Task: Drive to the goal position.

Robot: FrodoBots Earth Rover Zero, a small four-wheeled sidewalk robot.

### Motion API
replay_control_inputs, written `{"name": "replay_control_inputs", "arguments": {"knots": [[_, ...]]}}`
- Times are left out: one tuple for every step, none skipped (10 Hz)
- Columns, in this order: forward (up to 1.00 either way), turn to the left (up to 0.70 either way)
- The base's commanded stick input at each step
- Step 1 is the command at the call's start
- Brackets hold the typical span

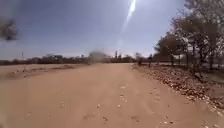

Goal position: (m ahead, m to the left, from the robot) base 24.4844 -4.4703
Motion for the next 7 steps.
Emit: {"name": "replay_control_inputs", "arguments": {"knots": [[1.00,0.00],[1.00,0.00],[1.00,0.00],[1.00,0.00],[1.00,0.00],[1.00,0.00],[1.00,0.00]]}}
